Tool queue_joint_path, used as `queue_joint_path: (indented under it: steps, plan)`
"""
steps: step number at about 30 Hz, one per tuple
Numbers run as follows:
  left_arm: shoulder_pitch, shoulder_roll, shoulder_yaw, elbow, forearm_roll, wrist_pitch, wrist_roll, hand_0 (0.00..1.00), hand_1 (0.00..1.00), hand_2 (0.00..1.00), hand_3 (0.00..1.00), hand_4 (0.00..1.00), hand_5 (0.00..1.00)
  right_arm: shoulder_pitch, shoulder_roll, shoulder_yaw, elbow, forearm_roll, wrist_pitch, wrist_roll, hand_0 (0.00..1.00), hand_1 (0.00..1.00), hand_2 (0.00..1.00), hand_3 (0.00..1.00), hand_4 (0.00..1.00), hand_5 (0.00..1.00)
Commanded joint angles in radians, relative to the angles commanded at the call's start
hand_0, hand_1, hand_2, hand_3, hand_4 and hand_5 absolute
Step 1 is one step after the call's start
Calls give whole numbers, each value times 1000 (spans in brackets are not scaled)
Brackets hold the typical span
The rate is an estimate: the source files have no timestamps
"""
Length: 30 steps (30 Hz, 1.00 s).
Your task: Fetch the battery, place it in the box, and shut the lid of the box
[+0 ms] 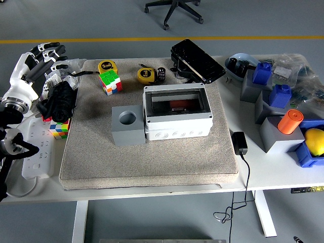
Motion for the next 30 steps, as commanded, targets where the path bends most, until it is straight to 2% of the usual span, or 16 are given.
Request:
queue_joint_path:
  steps: [30]
  plan:
    - [-3,-4,8,5,1,-1,7,429,549,559,577,930,313,3,-3,6,0,-2,8,-7,660,636,641,535,875,442]
